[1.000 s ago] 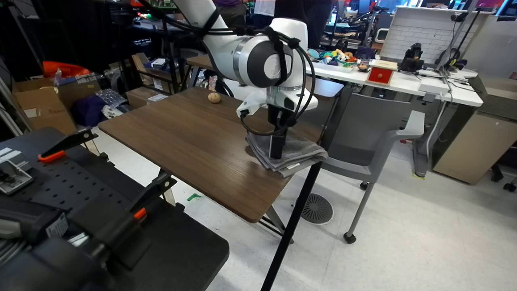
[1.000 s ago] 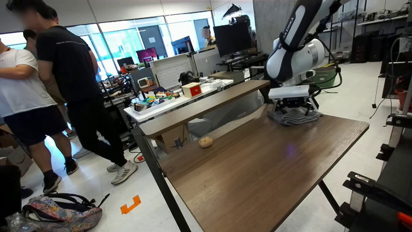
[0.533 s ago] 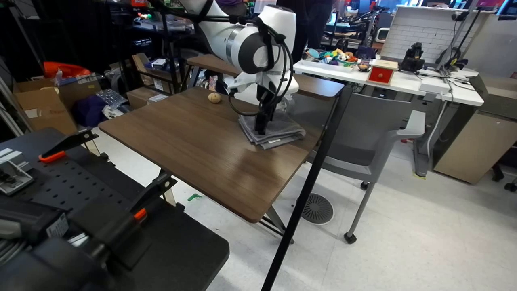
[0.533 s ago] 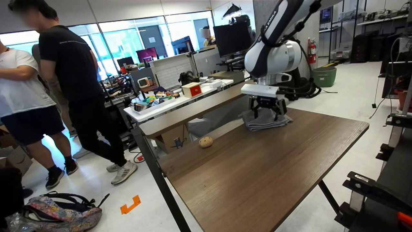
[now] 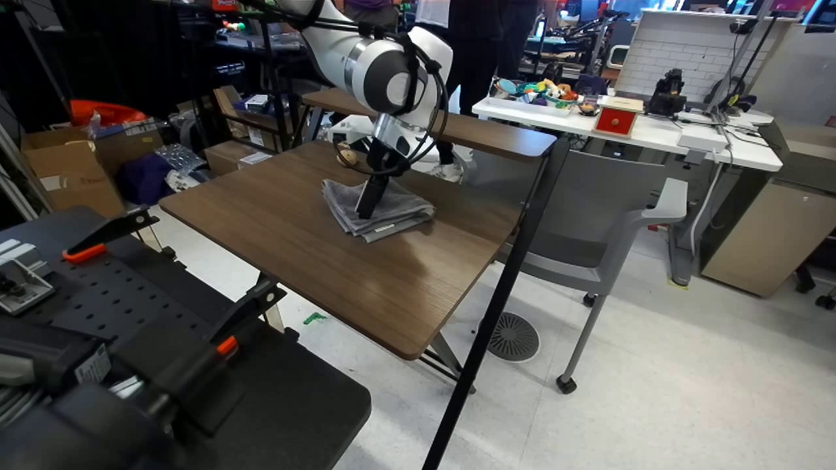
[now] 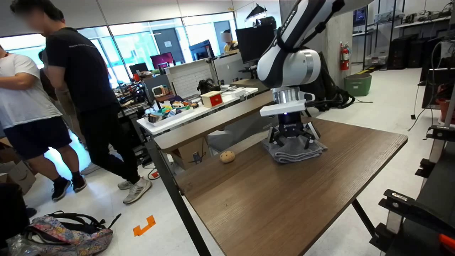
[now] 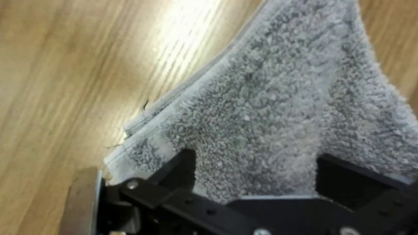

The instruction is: Move the potato to the left, wipe the table with the grey towel

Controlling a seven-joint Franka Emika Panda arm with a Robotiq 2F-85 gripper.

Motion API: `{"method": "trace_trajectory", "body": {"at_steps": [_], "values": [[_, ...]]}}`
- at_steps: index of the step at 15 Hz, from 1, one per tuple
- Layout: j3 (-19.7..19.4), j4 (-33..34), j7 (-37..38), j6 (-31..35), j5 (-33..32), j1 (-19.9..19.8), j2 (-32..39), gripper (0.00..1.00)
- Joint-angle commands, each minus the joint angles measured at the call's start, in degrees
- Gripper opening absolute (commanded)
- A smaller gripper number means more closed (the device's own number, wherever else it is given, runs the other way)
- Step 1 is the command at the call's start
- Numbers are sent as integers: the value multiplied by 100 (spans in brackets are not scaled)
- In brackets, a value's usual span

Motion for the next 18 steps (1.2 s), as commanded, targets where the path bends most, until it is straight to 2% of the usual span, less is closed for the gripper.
{"method": "trace_trajectory", "body": {"at_steps": [1,7,10,12,15,18], "values": [[-291,-583,-225,-522,-417,96,-425,100],[-1288,-1601,-13,-169,-1313,244,-688,100],[-1548,-1944,-14,270,-1501,240,-794,100],[-1578,-2255,-104,881,-1626,325,-865,100],[-1493,-2779,-212,2176,-1775,530,-1082,100],[-1401,-3295,-315,2965,-1776,810,-1344,100]]}}
